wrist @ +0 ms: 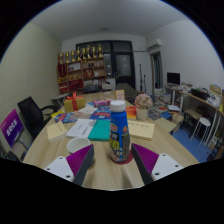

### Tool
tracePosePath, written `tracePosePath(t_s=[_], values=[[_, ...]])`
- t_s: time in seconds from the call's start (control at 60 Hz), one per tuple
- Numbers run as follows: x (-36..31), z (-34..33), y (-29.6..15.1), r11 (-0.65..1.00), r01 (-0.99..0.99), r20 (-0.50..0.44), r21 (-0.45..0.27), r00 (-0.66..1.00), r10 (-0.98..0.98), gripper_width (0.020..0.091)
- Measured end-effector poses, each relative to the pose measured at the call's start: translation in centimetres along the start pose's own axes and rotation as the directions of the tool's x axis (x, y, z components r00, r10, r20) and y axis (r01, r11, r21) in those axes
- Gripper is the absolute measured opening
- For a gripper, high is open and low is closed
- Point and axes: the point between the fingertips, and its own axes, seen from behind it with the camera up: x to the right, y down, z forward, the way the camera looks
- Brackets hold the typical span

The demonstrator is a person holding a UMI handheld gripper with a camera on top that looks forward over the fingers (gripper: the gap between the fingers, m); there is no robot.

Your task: Pour water

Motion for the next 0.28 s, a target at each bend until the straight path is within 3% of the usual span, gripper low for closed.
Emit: tracePosePath(t_s=[0.283], values=[[-4.6, -16.4, -3.3, 0.999, 0.043, -0.082, 0.030, 0.996, -0.041, 0.0840]])
